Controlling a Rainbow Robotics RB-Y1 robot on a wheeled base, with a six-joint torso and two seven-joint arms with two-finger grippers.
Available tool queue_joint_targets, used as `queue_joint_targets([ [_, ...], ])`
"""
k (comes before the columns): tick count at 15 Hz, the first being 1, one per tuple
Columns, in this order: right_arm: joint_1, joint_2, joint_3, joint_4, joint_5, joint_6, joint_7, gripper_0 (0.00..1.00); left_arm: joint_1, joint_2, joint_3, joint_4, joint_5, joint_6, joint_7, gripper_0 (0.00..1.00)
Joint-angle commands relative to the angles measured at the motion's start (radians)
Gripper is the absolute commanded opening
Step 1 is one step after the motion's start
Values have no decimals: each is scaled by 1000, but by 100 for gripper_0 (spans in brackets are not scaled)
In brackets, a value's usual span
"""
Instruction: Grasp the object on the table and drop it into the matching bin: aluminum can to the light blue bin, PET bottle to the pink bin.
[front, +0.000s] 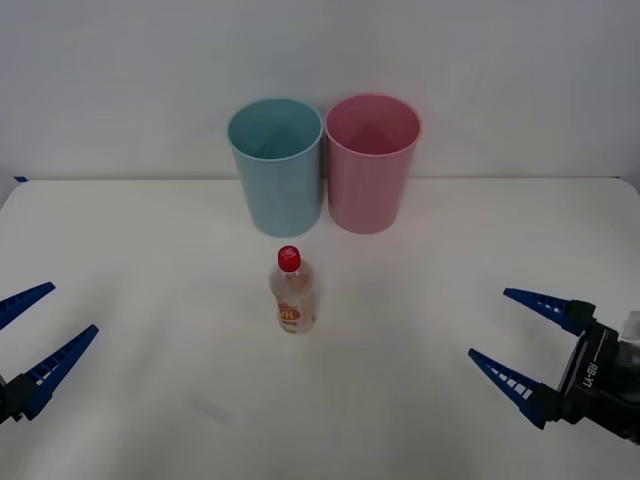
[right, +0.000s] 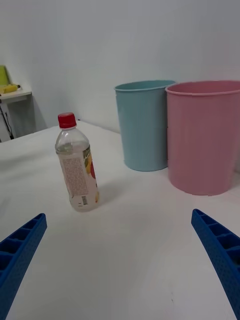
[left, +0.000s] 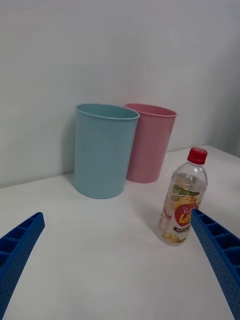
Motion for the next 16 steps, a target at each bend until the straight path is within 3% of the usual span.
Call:
queue_joint_targets([
  [1,-24,-5,53,0,19,23,10,100,0,0,0,0,0,0,0,100],
  [8,-87,-34,263,2,19,201,41,100,0,0,0,0,0,0,0,100],
  [16,-279,-15,406,197,45,218,96,100,0,0,0,0,0,0,0,100],
])
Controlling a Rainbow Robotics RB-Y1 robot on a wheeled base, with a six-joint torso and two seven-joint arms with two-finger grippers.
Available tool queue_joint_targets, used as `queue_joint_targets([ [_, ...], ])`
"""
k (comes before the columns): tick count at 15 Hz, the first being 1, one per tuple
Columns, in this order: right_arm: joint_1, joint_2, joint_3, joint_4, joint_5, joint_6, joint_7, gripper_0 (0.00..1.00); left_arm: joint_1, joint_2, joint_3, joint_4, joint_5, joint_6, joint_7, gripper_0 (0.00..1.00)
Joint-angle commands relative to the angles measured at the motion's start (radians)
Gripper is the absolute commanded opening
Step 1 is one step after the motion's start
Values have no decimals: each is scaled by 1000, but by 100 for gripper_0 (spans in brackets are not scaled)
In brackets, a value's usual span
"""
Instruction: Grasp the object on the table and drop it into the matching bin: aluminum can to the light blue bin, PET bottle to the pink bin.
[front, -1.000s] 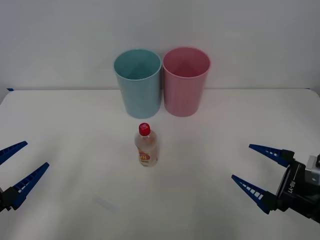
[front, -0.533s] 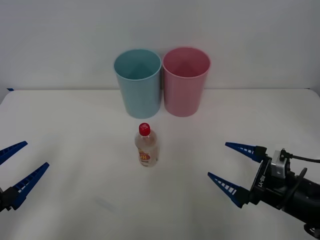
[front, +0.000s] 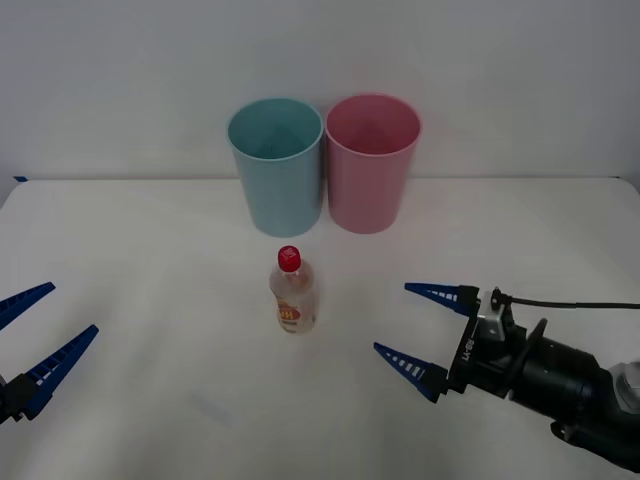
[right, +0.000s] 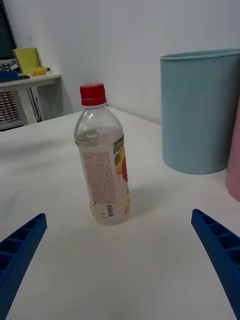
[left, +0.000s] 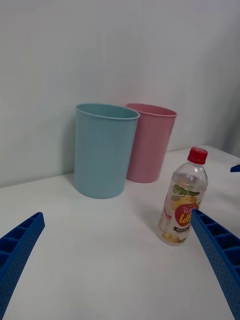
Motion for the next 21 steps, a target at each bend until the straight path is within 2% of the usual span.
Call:
queue_joint_targets([
  [1,-64,31,34,62,31,8,12,100,0,0,0,0,0,0,0,100],
  [7,-156,149,61,173,120,35,25,100,0,0,0,0,0,0,0,100],
  [11,-179,159,123,174,121,108,32,100,0,0,0,0,0,0,0,100],
  [17,-207,165,147,174,125,150,31,100,0,0,0,0,0,0,0,100],
  [21,-241,172,215,181,125,226,28,100,0,0,0,0,0,0,0,100],
])
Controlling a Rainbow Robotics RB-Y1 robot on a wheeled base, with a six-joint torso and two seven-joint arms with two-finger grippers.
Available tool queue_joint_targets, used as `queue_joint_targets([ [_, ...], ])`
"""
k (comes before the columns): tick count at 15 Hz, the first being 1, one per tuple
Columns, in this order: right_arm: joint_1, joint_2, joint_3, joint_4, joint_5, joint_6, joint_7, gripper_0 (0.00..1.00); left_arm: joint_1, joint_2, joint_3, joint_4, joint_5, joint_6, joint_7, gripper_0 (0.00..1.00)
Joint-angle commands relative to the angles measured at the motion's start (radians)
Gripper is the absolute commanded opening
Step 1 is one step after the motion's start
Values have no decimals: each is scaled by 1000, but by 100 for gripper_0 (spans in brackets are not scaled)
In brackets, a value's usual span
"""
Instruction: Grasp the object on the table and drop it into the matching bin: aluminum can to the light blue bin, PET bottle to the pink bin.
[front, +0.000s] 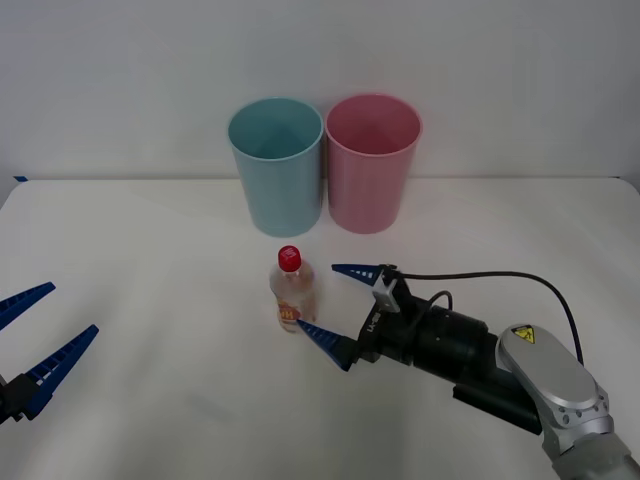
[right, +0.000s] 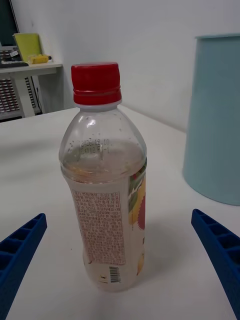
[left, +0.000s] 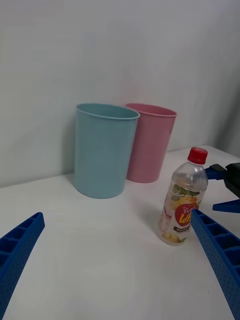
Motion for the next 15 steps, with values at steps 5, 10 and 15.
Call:
queue_joint_targets([
  [5,-109,95,32,143,32,19,14,100,0,0,0,0,0,0,0,100],
  [10,-164,119,46,224,32,30,23,100,0,0,0,0,0,0,0,100],
  [15,-164,119,44,223,32,44,25,100,0,0,0,0,0,0,0,100],
])
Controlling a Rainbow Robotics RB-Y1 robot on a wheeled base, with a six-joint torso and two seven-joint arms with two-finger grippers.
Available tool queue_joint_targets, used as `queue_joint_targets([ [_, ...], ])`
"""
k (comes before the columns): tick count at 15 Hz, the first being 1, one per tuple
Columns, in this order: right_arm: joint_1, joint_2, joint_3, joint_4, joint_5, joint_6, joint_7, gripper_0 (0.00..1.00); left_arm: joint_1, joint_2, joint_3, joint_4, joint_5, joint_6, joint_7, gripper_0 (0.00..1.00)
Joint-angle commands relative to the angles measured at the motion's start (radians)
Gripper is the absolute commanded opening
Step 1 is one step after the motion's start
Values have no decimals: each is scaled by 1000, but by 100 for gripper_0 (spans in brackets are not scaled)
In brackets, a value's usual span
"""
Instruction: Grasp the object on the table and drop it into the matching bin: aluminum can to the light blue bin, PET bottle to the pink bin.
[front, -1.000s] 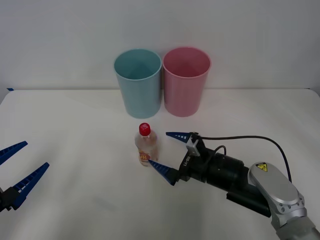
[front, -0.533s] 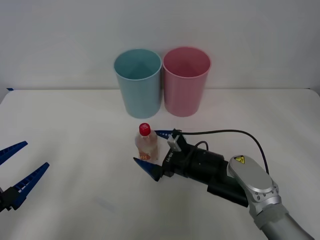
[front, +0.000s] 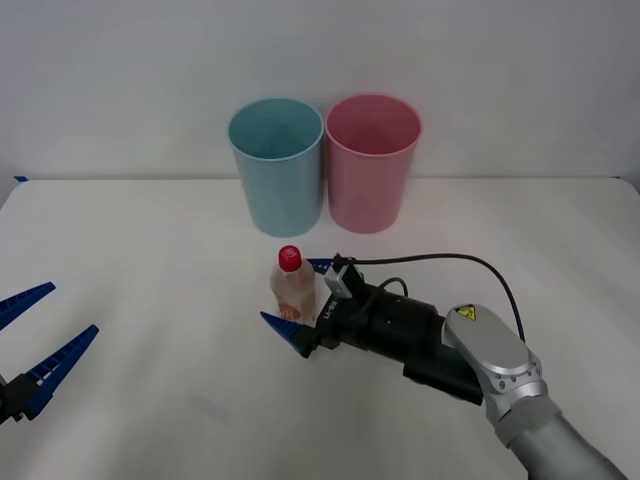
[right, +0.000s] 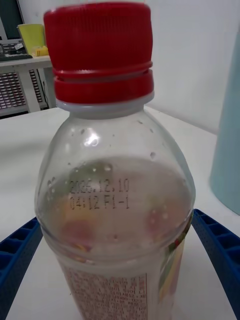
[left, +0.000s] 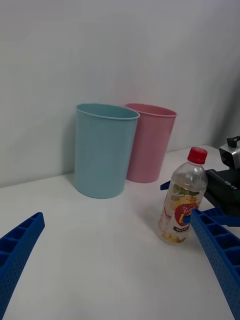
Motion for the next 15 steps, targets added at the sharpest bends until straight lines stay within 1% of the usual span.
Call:
queue_joint_targets([
  [1,1,0,1,-1,0,7,0,46,0,0,0,0,0,0,0,100],
  [2,1,0,1,-1,-5,7,5,7,0,0,0,0,0,0,0,100],
  [3,1,0,1,-1,-6,9,5,0,0,0,0,0,0,0,0,100],
  [9,4,-2,1,-1,-19,7,5,0,0,0,0,0,0,0,0,100],
  [11,12,-17,1,-11,-38,-3,9,0,0,0,0,0,0,0,0,100],
  [15,121,-72,1,-194,-57,21,-21,0,0,0,0,0,0,0,0,100],
])
